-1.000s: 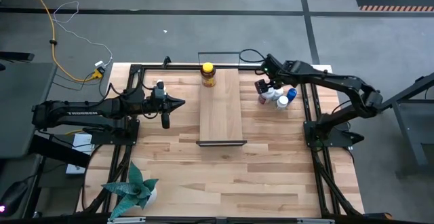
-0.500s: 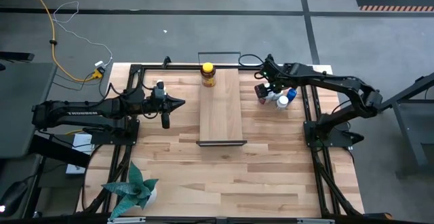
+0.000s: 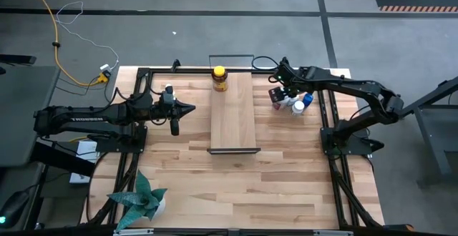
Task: Pick and place medicine bottles onto shelf by color
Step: Put the white and purple medicine bottle on the shelf, then put the big orange medicine bottle on the shelf
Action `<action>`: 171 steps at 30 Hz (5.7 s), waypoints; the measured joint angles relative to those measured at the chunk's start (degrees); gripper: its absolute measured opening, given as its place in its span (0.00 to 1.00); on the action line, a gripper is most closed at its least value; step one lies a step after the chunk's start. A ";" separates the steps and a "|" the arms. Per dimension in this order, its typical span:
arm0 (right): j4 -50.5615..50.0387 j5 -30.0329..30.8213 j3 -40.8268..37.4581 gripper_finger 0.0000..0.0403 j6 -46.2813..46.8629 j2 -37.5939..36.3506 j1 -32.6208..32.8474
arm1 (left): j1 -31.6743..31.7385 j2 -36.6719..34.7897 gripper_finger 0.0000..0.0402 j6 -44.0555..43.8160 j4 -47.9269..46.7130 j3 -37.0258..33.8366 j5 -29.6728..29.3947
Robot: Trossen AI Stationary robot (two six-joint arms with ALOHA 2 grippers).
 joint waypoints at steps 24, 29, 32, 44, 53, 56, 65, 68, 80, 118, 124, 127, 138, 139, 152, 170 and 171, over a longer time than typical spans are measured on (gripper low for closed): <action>3.14 -2.03 23.65 0.52 -9.47 3.21 6.92 | 0.02 -0.02 0.00 -0.22 0.20 0.00 -0.02; 3.16 -1.73 30.02 0.52 -12.27 11.31 8.64 | 0.00 -0.01 0.00 -0.61 0.28 -0.02 -0.04; 1.76 -1.77 36.23 0.52 -15.04 17.18 8.56 | 0.00 -0.02 0.00 -0.61 0.42 -0.02 -0.11; -9.88 -0.20 54.52 0.52 -21.26 34.31 5.79 | 0.01 0.00 0.00 -0.46 0.66 -0.02 -0.26; -9.39 -0.26 54.53 0.52 -21.01 34.60 4.45 | 0.02 -0.02 0.00 -0.59 0.66 -0.02 -0.26; -8.92 -0.89 54.53 0.52 -20.04 35.57 3.99 | 0.00 0.00 0.00 -0.65 0.68 -0.02 -0.26; -6.88 -3.35 54.47 0.52 -20.36 38.30 3.28 | 0.00 -0.01 0.00 -1.00 0.72 -0.02 -0.26; -6.99 -2.78 54.47 0.52 -20.49 38.32 3.30 | 0.00 0.00 0.00 -1.00 0.74 -0.02 -0.26; -5.84 -2.74 54.45 0.66 -21.12 37.94 3.30 | 0.01 -0.02 0.00 -1.03 1.07 -0.02 -0.24; 1.50 17.71 2.05 0.69 -12.23 -10.01 31.11 | -7.24 -8.68 0.00 -0.62 -3.00 -0.04 -3.15; 49.11 14.54 -21.70 0.69 -22.73 -24.57 32.67 | -7.98 -8.22 0.00 1.49 -1.02 -0.23 -5.88; 70.68 9.41 -30.19 0.69 -29.13 -26.12 32.17 | -7.82 -7.71 0.00 1.57 1.01 -1.63 -5.98; 85.68 11.29 -39.08 0.69 -32.09 -25.97 31.85 | -7.65 -7.62 0.00 2.06 3.33 -2.25 -6.10; 85.66 11.56 -39.08 0.69 -32.11 -25.97 31.75 | -7.65 -7.60 0.00 2.03 3.33 -2.25 -6.12; 85.70 12.79 -39.08 0.69 -29.04 -25.97 29.17 | -7.65 -7.60 0.02 2.01 2.75 -2.25 -6.24; 85.68 12.78 -39.08 0.69 -28.53 -25.94 28.44 | -7.63 1.57 0.60 0.82 -1.24 -2.27 -21.46; 85.66 12.78 -39.08 0.69 -28.53 -25.94 28.44 | -7.63 2.20 0.62 0.21 -1.68 -2.27 -22.16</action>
